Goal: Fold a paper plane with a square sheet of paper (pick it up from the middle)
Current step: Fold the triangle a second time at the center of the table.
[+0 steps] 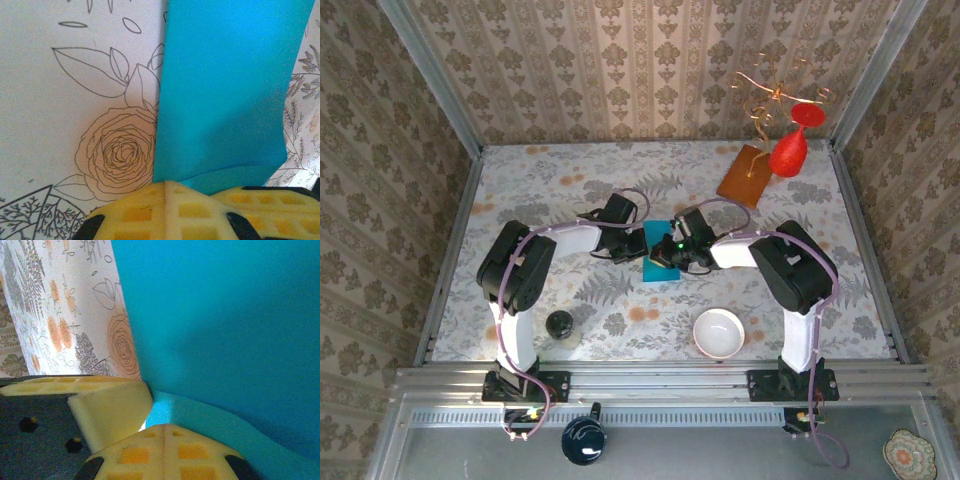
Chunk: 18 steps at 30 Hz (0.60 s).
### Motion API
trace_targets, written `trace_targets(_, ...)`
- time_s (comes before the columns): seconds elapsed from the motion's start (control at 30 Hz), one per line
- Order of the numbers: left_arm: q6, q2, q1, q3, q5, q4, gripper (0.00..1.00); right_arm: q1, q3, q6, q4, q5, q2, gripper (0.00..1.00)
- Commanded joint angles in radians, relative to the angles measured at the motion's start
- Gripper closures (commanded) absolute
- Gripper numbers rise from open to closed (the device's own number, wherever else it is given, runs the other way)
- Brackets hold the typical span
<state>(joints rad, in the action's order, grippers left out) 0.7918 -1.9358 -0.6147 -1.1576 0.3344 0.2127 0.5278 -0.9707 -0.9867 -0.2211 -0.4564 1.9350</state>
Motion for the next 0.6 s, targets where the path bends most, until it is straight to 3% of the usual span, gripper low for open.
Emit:
trace_targets(0.0, -0.025, -0.034, -0.007, -0.005, -0.031, 0.067, 1.00, -0.008, -0.002, 0.047, 0.052, -0.012, -0.081, 1.00)
trace_targets(0.57, -0.035, -0.032, -0.006, -0.021, -0.019, 0.077, 1.00, -0.032, 0.031, 0.086, 0.149, 0.102, -0.020, 1.00)
